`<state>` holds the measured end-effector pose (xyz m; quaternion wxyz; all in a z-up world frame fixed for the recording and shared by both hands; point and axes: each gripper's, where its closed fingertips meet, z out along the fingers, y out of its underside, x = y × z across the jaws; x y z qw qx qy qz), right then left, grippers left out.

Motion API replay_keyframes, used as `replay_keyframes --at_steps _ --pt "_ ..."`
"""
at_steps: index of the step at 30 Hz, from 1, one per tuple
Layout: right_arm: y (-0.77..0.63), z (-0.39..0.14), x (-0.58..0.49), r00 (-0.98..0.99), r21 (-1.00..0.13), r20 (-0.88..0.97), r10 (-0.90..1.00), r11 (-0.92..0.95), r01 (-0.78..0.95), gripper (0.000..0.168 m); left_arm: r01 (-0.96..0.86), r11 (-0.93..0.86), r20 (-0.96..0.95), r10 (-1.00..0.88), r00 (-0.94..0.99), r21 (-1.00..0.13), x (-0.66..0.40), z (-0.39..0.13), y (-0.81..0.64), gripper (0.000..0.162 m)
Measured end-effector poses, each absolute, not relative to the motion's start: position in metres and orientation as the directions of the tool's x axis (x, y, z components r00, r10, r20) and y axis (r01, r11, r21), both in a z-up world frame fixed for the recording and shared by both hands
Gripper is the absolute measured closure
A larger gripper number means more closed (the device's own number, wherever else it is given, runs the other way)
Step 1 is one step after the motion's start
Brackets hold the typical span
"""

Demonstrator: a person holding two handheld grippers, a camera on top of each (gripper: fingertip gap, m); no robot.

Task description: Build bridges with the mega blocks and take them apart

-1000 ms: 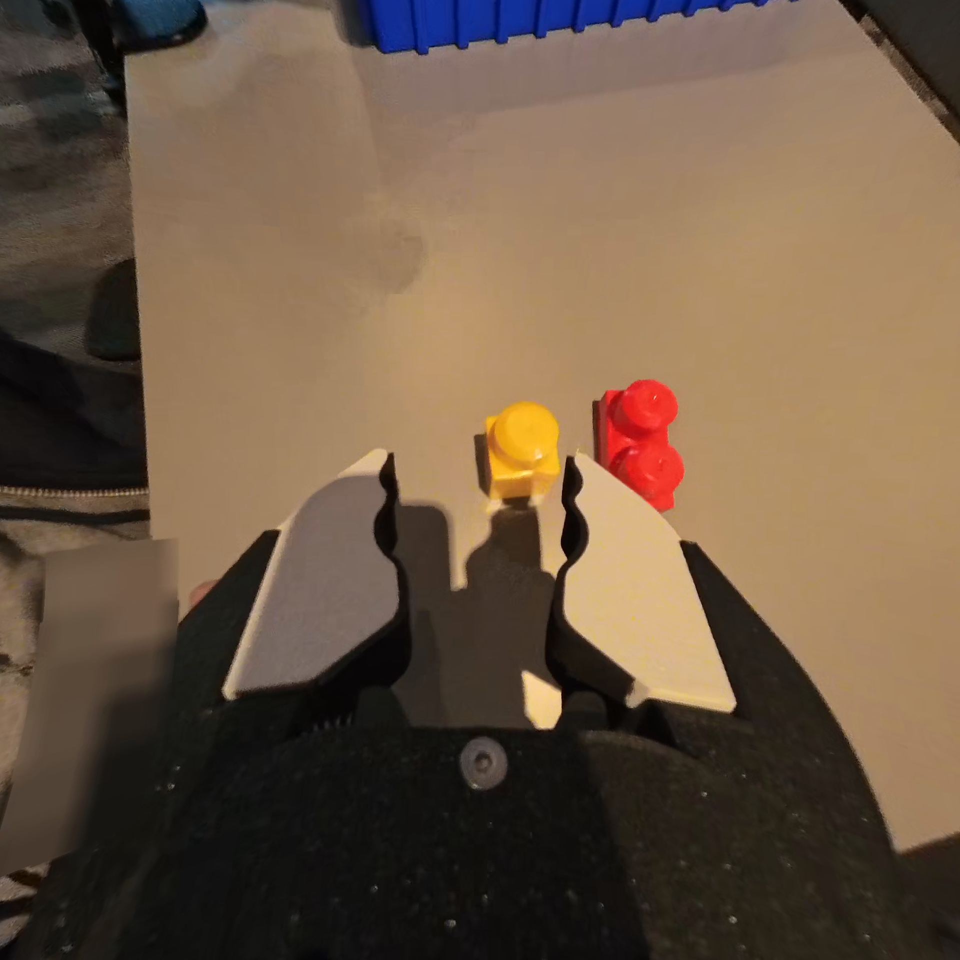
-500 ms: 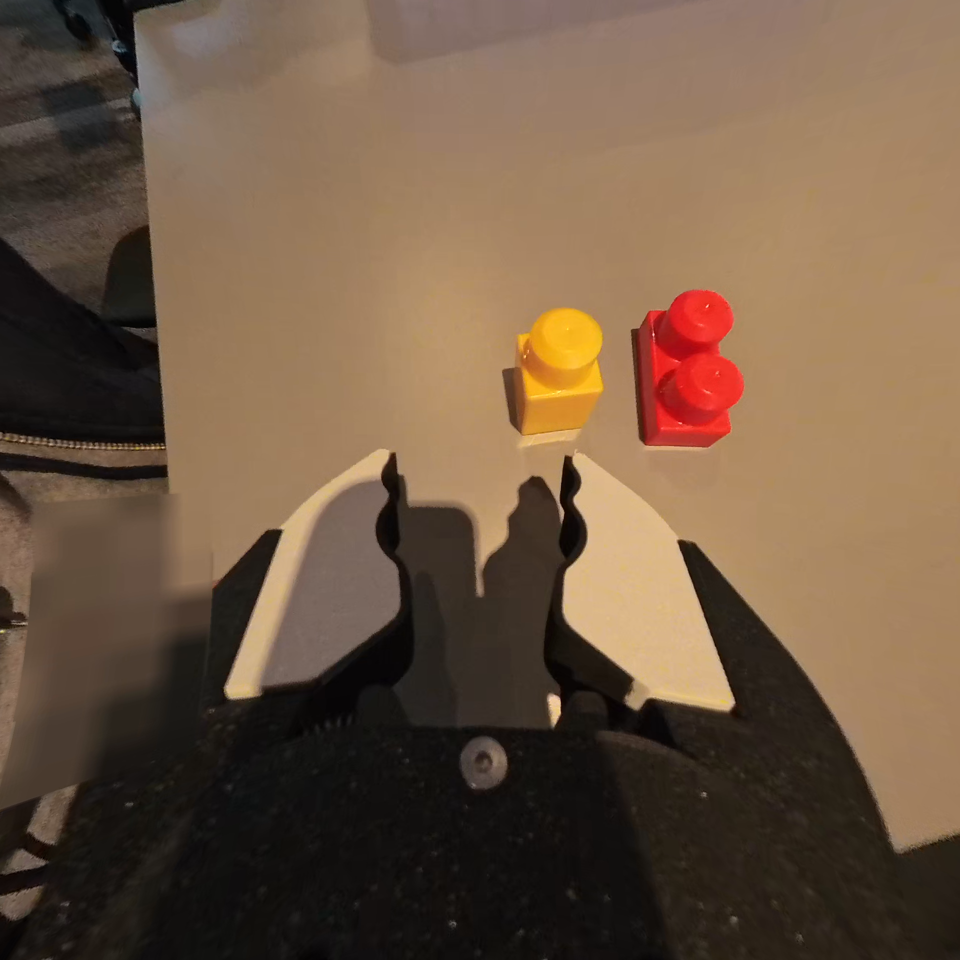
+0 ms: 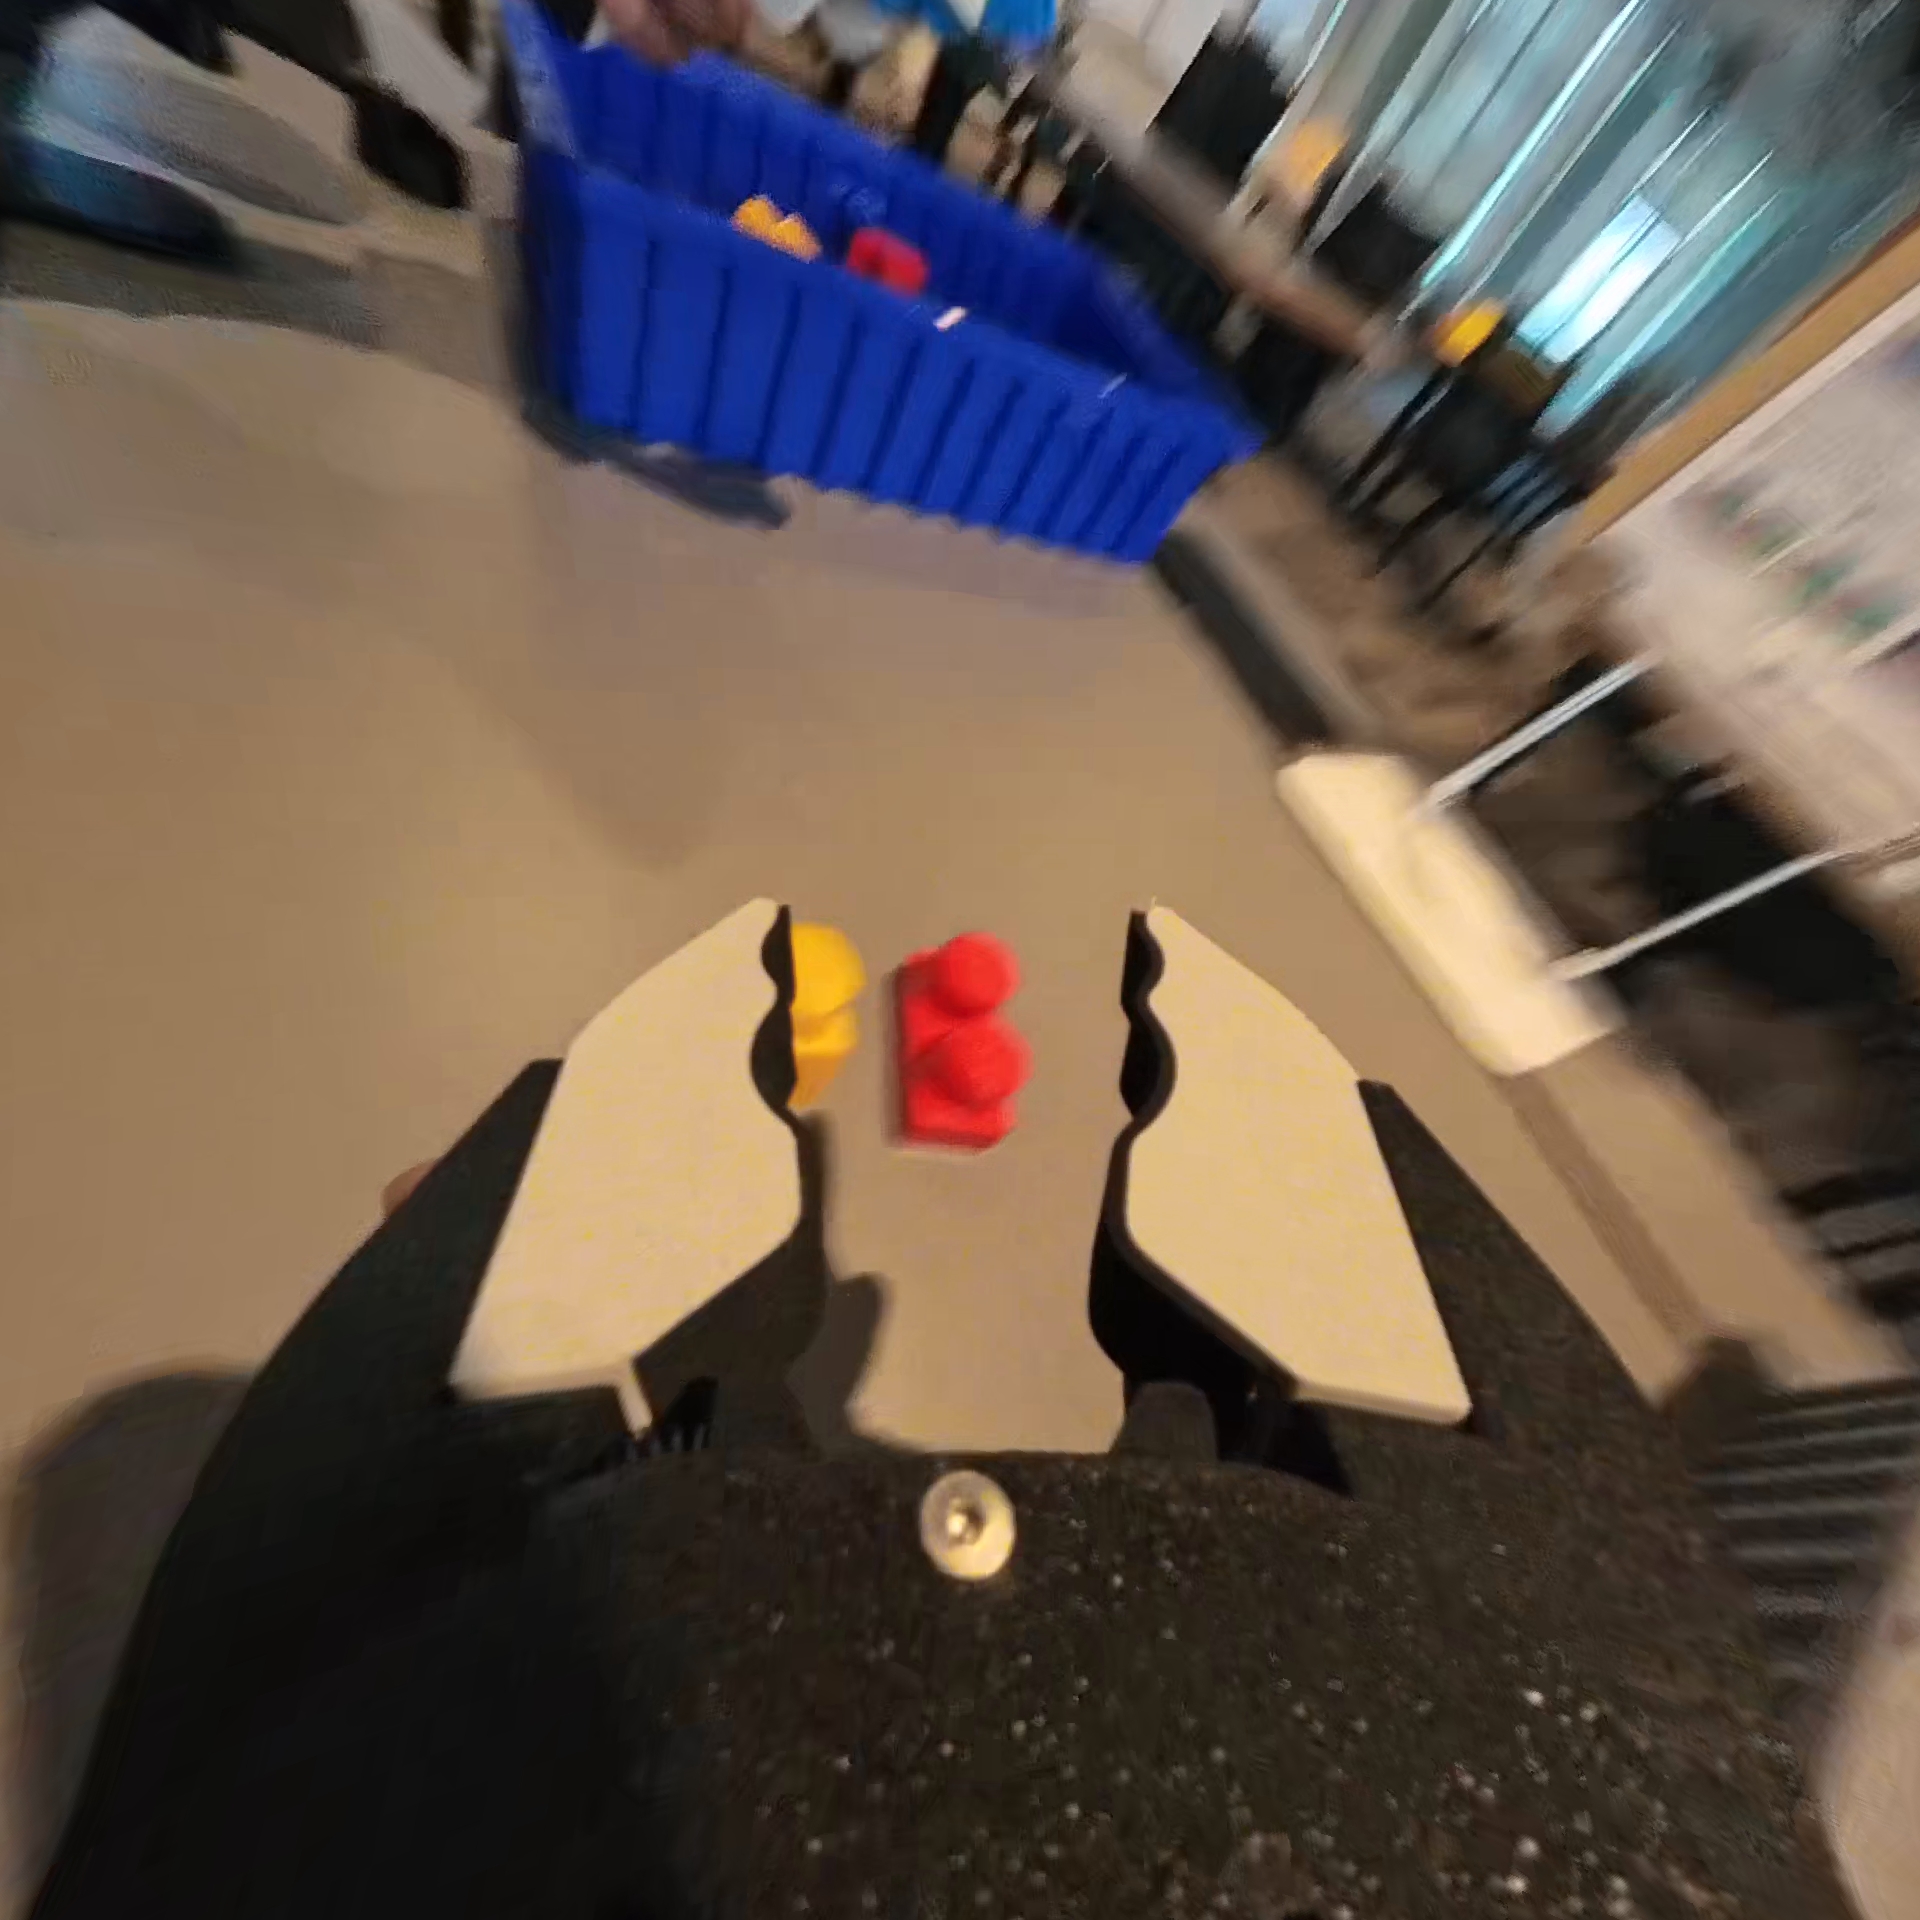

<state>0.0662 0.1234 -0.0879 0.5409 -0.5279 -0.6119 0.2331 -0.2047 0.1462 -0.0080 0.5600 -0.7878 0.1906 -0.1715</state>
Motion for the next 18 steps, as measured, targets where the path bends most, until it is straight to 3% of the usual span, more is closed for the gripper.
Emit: replay_keyframes --at_steps 5,9,11,18 --pt "0.171 -0.048 0.055 0.26 -0.563 0.825 0.502 0.695 0.446 0.103 -0.034 -0.378 0.247 -0.668 0.702 -0.925 -0.068 -0.041 0.18 0.126" --pt "0.188 -0.061 0.056 0.209 -0.314 0.949 0.238 0.781 0.539 0.108 -0.093 -0.506 0.365 -0.725 0.584 -0.858 0.01 -0.09 0.192 0.126" --pt "0.188 -0.072 0.057 0.146 -0.224 0.974 0.171 0.795 0.564 0.109 -0.187 -0.489 0.321 -0.77 0.551 -0.852 0.03 -0.104 0.184 0.126" --pt "0.177 -0.09 0.052 0.011 -0.104 0.993 0.119 0.815 0.569 0.107 -0.241 -0.502 0.32 -0.785 0.531 -0.831 0.045 -0.115 0.174 0.126"
